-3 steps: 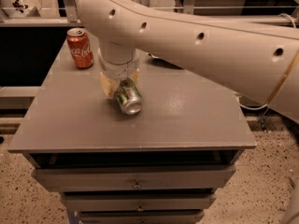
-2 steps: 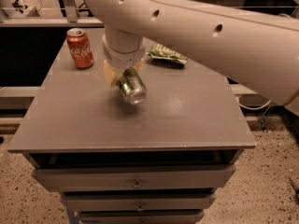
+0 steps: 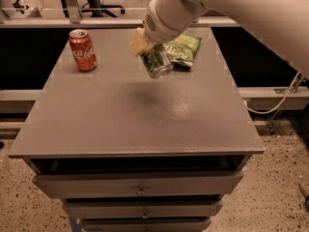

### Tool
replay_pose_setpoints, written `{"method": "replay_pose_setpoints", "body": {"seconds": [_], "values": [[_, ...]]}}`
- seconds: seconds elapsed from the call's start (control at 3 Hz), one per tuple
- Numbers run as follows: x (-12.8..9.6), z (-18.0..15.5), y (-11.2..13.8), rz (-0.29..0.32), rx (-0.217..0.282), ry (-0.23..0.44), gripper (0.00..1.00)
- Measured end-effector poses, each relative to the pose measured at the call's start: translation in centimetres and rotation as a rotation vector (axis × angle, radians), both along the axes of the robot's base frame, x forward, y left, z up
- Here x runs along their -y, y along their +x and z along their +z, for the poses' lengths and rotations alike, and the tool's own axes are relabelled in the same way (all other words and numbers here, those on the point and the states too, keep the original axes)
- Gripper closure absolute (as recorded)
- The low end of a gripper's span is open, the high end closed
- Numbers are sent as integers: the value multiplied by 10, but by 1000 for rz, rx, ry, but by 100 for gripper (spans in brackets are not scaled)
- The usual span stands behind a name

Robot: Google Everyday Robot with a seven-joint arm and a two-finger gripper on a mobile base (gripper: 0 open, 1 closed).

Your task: Place green can upright

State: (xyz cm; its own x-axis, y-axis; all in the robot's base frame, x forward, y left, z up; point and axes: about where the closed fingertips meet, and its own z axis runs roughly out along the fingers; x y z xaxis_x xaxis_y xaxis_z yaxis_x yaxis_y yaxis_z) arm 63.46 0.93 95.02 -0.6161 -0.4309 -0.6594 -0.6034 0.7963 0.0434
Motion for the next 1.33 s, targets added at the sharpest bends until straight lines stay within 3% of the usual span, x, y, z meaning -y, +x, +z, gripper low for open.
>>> {"method": "replay_pose_setpoints", "body": {"seconds": [0.33, 0.67, 1.0, 1.33], "values": [[17, 16, 19, 54, 64, 203, 100], [26, 20, 11, 162, 82, 368, 100], [28, 13, -11, 294, 120, 448, 100], [25, 0, -43, 441, 188, 466, 100]]}}
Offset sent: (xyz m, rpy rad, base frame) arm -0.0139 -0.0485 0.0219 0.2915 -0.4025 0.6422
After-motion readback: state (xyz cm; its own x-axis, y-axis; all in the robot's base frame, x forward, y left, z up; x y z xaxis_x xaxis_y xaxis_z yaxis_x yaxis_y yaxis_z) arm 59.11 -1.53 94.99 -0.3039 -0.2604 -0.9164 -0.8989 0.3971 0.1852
